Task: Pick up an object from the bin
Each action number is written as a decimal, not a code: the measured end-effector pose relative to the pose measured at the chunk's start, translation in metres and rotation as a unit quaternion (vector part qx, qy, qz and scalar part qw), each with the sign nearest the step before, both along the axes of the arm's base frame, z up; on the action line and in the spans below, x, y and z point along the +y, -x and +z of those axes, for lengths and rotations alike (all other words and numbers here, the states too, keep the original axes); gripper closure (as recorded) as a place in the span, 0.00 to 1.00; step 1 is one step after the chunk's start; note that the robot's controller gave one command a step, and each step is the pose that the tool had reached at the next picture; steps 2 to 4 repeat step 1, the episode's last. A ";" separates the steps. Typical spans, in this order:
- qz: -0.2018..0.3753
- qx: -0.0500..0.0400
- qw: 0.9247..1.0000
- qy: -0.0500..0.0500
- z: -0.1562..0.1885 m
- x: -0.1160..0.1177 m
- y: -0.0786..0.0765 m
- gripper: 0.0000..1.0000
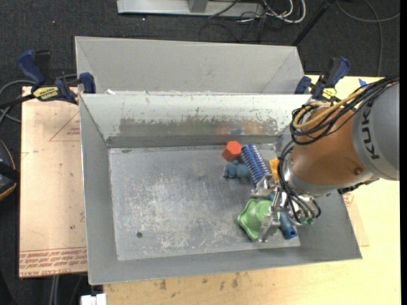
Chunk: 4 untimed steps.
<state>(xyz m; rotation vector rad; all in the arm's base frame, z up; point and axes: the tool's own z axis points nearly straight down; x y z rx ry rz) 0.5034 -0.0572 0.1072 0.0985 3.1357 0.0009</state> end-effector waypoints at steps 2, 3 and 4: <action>0.000 -0.002 1.000 0.000 0.064 0.000 -0.001 1.00; 0.000 -0.002 1.000 0.000 0.064 0.000 -0.001 1.00; 0.000 -0.002 1.000 0.000 0.064 0.000 -0.001 1.00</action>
Offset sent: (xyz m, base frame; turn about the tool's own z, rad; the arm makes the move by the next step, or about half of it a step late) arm 0.0000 0.0000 0.0611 0.0000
